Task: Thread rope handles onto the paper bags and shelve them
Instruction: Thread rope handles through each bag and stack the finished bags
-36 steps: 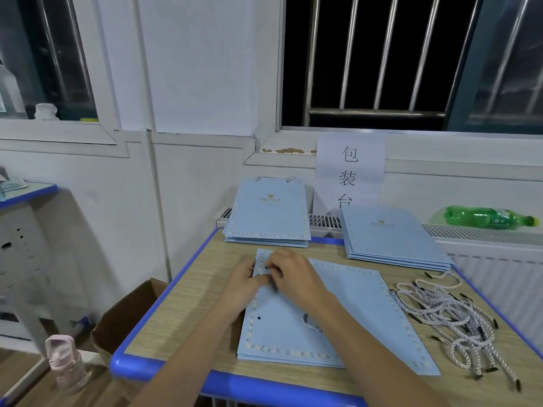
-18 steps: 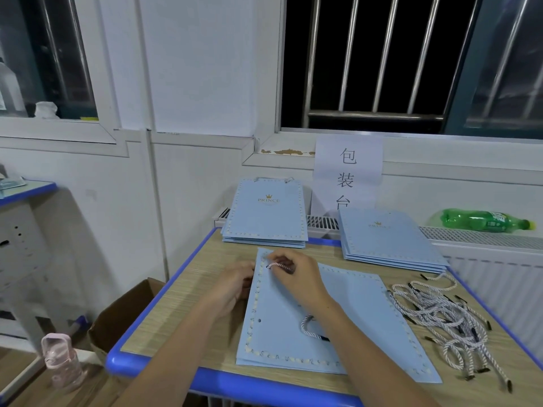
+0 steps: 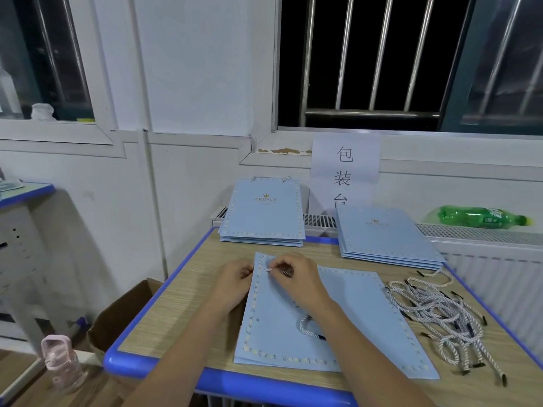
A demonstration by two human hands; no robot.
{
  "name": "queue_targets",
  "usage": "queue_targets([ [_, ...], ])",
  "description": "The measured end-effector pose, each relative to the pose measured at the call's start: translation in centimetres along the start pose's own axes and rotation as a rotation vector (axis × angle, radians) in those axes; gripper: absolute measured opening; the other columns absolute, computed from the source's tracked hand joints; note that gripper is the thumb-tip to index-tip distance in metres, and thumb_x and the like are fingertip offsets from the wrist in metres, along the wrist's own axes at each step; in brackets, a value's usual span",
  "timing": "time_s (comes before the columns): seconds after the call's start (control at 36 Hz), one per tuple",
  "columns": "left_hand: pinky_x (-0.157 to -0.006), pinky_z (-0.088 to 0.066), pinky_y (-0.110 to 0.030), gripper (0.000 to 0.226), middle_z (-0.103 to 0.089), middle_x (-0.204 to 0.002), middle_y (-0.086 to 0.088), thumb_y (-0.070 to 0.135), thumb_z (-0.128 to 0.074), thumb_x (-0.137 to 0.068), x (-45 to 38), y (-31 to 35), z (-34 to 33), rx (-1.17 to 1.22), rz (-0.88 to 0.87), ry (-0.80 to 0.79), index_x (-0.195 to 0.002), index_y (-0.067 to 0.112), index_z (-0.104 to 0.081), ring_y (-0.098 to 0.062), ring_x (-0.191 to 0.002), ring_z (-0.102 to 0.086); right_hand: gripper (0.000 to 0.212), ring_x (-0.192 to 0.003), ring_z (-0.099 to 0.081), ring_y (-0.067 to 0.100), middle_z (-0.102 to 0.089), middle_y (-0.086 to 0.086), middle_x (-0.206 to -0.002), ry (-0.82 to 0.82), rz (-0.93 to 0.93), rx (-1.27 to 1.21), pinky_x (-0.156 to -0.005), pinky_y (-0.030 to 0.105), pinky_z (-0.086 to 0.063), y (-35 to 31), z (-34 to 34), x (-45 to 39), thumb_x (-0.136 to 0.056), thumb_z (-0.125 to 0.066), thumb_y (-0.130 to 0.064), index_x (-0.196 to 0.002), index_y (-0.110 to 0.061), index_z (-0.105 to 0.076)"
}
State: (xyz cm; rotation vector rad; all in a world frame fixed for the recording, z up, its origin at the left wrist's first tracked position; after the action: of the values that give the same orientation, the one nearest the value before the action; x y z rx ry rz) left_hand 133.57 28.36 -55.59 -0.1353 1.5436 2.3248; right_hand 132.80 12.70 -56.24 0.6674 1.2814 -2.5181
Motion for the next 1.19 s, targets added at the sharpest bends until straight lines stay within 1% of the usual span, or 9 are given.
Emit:
queue_targets([
  [0.22,-0.062,-0.045,-0.020,0.020,-0.060,-0.067,0.011,0.011,-0.063,-0.087,-0.4,-1.0,0.3,-0.274,-0.050,0.039,-0.071,0.022,-0.060,-0.003,-0.061,-0.053,0.007,-0.078,-0.054,0.004,-0.057,-0.013,-0.080,-0.069,-0.012,0.112,-0.074,0.020,-0.047,0.5,0.1,0.0,-0.084,-0.067,-0.014,-0.078,-0.018,-0.067],
  [0.28,-0.066,-0.049,-0.024,0.018,-0.064,-0.069,0.013,0.007,-0.060,-0.089,-0.5,-1.0,0.2,-0.249,-0.036,0.047,-0.076,0.019,-0.066,-0.005,-0.067,-0.058,0.004,-0.082,-0.057,0.007,-0.061,-0.009,-0.084,-0.098,-0.014,0.147,-0.077,0.023,-0.048,0.5,-0.1,-0.1,-0.085,-0.066,-0.016,-0.083,-0.015,-0.069],
  [0.36,-0.055,-0.041,-0.009,0.023,-0.062,-0.055,0.021,0.005,-0.054,-0.093,-0.4,-0.6,0.2,-0.134,0.041,0.027,-0.080,0.008,-0.073,0.006,-0.060,-0.057,0.005,-0.085,-0.059,0.009,-0.064,-0.006,-0.089,-0.099,-0.019,0.161,-0.077,0.022,-0.049,0.6,-0.3,-0.2,-0.086,-0.064,-0.015,-0.086,-0.013,-0.069],
  [0.47,-0.044,-0.038,-0.008,0.043,-0.062,-0.052,0.014,0.002,-0.045,-0.094,-0.1,0.5,-0.2,0.059,0.148,-0.084,-0.061,0.020,-0.065,-0.002,-0.055,-0.057,0.004,-0.085,-0.055,0.007,-0.062,-0.007,-0.091,-0.096,-0.025,0.180,-0.075,0.014,-0.043,0.7,-0.4,-0.4,-0.088,-0.062,-0.014,-0.088,-0.014,-0.067],
  [0.61,-0.059,-0.045,-0.011,0.029,-0.070,-0.065,0.011,-0.003,-0.048,-0.089,0.1,0.9,-0.1,0.210,0.181,-0.164,-0.077,0.014,-0.068,-0.008,-0.072,-0.065,0.006,-0.089,-0.053,0.007,-0.057,-0.009,-0.093,-0.114,-0.050,0.143,-0.078,0.015,-0.041,0.9,-0.5,-0.4,-0.091,-0.060,-0.018,-0.087,-0.017,-0.065],
  [0.69,-0.079,-0.053,-0.029,0.036,-0.074,-0.087,0.001,-0.010,-0.047,-0.085,0.1,0.4,0.0,0.201,0.170,-0.177,-0.090,0.015,-0.072,-0.019,-0.088,-0.069,0.021,-0.091,-0.055,0.010,-0.060,-0.007,-0.093,-0.101,-0.133,-0.056,-0.079,0.017,-0.041,0.3,-0.5,-0.4,-0.094,-0.055,-0.017,-0.075,-0.026,-0.060],
  [0.78,-0.088,-0.052,-0.041,0.036,-0.075,-0.089,-0.003,-0.004,-0.052,-0.077,0.0,0.3,-0.1,0.202,0.164,-0.148,-0.081,0.023,-0.077,-0.023,-0.091,-0.069,0.025,-0.093,-0.059,0.012,-0.063,-0.003,-0.094,-0.055,-0.224,-0.201,-0.082,0.020,-0.044,0.0,-0.2,-0.5,-0.095,-0.053,-0.014,-0.074,-0.025,-0.061],
  [0.92,-0.085,-0.053,-0.039,0.028,-0.075,-0.091,-0.004,0.005,-0.054,-0.074,0.1,0.3,-0.3,0.173,0.143,-0.125,-0.088,0.018,-0.074,-0.024,-0.090,-0.069,0.020,-0.085,-0.057,0.001,-0.062,-0.010,-0.088,-0.061,-0.276,-0.296,-0.072,0.004,-0.040,-0.1,0.2,-0.6,-0.097,-0.049,-0.011,-0.090,-0.010,-0.067],
  [1.19,-0.067,-0.045,-0.031,0.031,-0.069,-0.083,-0.016,-0.002,-0.048,-0.086,0.1,-0.3,-0.5,0.031,0.151,-0.010,-0.077,0.020,-0.069,-0.031,-0.076,-0.062,0.009,-0.076,-0.058,0.002,-0.063,-0.011,-0.080,-0.022,-0.264,-0.244,-0.067,0.009,-0.042,-0.2,0.7,-1.5,-0.092,-0.059,-0.016,-0.087,-0.015,-0.067],
])
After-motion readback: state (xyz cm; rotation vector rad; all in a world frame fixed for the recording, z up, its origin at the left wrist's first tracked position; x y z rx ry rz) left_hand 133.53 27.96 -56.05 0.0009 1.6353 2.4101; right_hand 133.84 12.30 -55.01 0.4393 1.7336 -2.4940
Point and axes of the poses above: each hand's wrist, its own x-axis away from the middle knuckle, its own z-axis out of the back of the hand, y = z × x, the point moved 1 cm from there along -x, towards the middle knuckle
